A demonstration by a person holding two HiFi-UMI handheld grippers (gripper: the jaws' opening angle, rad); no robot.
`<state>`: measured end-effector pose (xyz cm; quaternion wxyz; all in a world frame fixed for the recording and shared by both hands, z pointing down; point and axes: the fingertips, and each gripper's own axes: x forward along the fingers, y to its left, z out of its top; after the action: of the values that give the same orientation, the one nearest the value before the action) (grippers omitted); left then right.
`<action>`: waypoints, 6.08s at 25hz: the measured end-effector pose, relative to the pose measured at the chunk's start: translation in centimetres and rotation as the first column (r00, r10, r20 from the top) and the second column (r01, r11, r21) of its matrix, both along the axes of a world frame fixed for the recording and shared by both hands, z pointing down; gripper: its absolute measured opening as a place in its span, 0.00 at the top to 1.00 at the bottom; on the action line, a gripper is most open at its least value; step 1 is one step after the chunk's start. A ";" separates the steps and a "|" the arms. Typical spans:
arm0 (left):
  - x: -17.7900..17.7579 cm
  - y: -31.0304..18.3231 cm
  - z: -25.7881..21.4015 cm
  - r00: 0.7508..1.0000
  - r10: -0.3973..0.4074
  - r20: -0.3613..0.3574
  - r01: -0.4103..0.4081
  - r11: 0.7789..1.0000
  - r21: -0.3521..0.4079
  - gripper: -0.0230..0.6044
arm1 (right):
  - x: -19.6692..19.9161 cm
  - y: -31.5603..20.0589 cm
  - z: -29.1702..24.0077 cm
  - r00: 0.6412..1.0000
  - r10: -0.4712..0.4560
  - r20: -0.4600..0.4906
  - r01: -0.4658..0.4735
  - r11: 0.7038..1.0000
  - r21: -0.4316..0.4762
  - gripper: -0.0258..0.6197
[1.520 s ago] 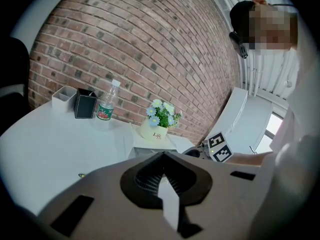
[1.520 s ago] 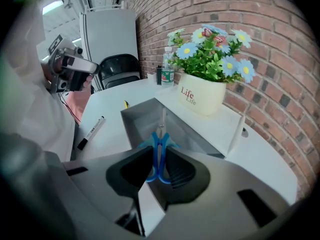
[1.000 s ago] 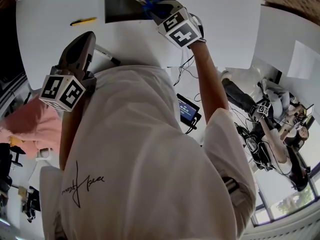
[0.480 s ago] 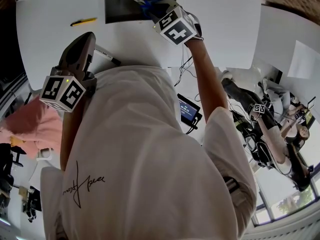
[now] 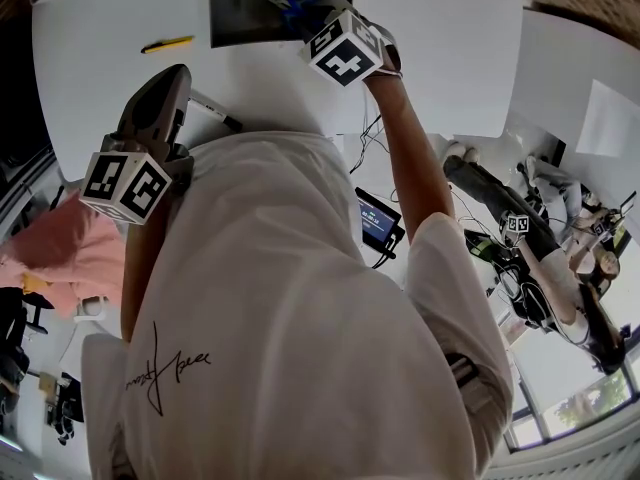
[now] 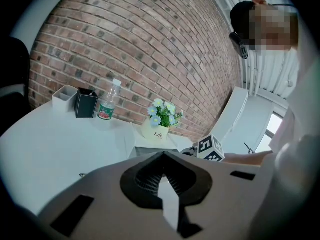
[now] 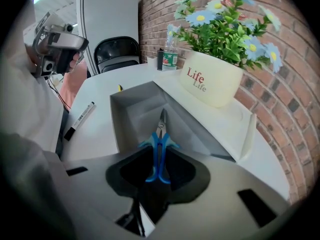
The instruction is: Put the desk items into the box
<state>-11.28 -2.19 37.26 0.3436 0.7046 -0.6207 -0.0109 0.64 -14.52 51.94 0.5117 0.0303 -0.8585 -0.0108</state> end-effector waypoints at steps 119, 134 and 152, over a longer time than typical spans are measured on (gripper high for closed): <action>0.5 1.3 2.3 0.995 0.102 0.022 -0.101 0.994 -0.037 0.95 | 1.1 12.8 -2.1 0.966 0.235 0.107 -0.208 0.954 -0.215 0.92; 0.2 4.1 6.7 0.917 0.316 0.242 -0.272 0.941 -0.200 0.95 | 0.9 13.1 -2.0 0.970 0.219 0.105 -0.192 0.956 -0.220 0.92; 3.1 6.7 9.5 0.654 0.671 0.349 -0.601 0.741 -0.300 0.95 | 0.6 13.9 -1.7 0.975 0.196 0.107 -0.167 0.957 -0.238 0.92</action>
<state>-8.19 4.52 46.76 0.2322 0.8315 -0.3926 0.3172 1.19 -0.66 50.20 0.4539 0.0511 -0.8790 0.1365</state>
